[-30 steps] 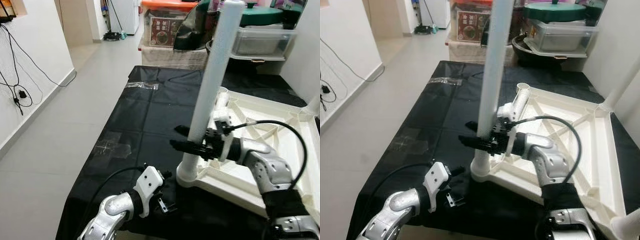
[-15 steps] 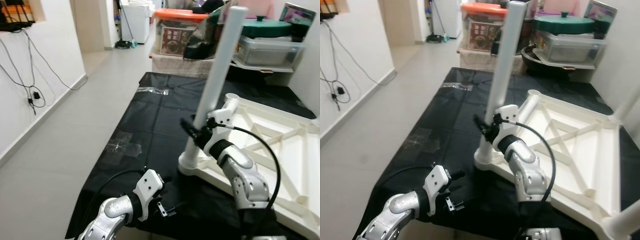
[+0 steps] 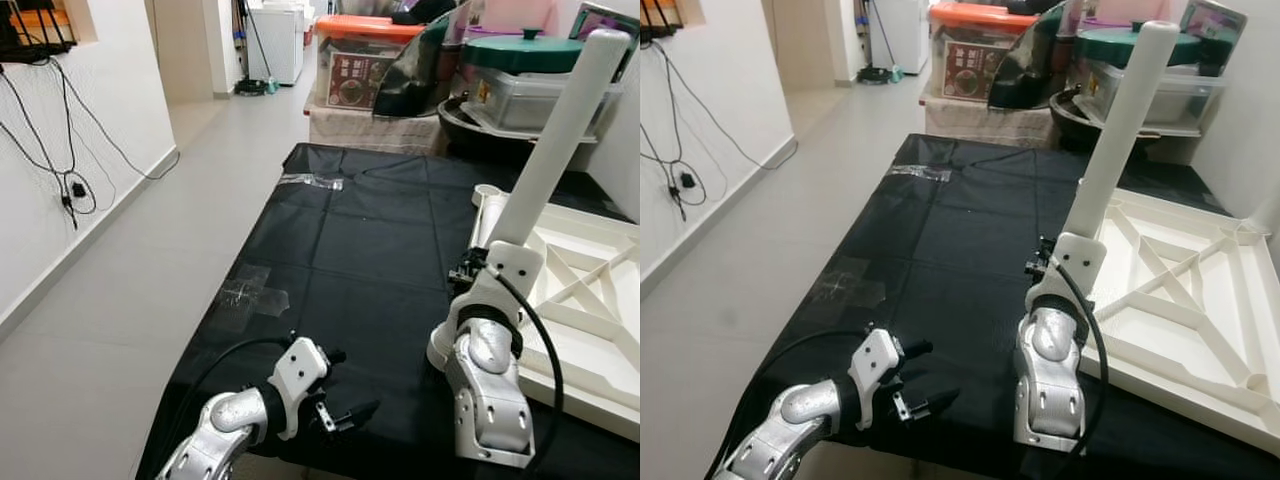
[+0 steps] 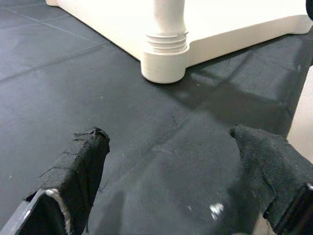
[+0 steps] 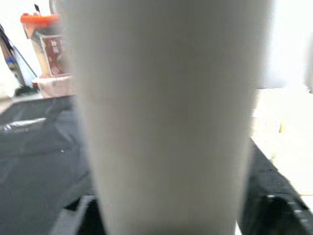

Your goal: Building children table

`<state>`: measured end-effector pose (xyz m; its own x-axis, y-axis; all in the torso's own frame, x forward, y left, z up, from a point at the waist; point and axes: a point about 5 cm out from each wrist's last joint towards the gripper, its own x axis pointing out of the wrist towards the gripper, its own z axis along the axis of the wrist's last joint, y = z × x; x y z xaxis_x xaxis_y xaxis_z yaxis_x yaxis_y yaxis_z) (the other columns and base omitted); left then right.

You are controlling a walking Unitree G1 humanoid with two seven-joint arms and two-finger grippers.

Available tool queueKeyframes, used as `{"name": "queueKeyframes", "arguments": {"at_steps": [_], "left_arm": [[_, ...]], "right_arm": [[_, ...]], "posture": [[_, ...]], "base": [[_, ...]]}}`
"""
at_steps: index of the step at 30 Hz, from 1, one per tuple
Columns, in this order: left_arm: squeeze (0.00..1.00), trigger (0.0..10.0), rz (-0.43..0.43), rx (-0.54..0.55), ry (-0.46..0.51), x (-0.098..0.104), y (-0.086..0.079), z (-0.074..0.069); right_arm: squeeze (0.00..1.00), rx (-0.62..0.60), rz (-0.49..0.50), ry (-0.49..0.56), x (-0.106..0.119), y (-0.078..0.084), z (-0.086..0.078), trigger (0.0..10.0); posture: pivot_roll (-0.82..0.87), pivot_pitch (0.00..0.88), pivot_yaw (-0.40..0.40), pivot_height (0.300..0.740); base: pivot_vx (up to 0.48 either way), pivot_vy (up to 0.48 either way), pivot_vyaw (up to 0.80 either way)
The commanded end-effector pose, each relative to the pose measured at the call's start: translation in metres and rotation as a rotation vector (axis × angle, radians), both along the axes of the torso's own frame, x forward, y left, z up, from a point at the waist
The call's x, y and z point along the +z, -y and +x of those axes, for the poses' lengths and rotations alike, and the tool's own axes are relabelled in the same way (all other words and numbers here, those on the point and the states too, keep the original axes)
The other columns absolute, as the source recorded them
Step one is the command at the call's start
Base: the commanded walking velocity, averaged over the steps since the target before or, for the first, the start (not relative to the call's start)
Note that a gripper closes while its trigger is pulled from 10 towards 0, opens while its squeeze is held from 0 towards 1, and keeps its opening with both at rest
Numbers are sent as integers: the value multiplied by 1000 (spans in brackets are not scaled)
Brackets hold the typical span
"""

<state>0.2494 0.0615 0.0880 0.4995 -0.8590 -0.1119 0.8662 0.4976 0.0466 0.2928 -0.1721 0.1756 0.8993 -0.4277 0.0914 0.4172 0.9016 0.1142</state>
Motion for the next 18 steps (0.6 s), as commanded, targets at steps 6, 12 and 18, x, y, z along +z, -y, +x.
{"name": "queueKeyframes", "arguments": {"at_steps": [6, 12, 18], "left_arm": [[0, 10000, -2, 3, -5, -1, 1, 1], [0, 10000, -5, 6, -4, 0, 2, 2], [0, 10000, -6, 4, -3, 0, 3, 2]], "right_arm": [[0, 229, 77, 65, -8, 0, 10, 10000], [0, 687, 158, 87, -5, 11, 16, 10000], [0, 1263, 32, -48, -6, 4, 0, 10000]], "posture": [[181, 0, -53, 740], [180, 0, -52, 740], [193, 0, -60, 740]], "base": [[0, 0, 0], [0, 0, 0], [0, 0, 0]]}}
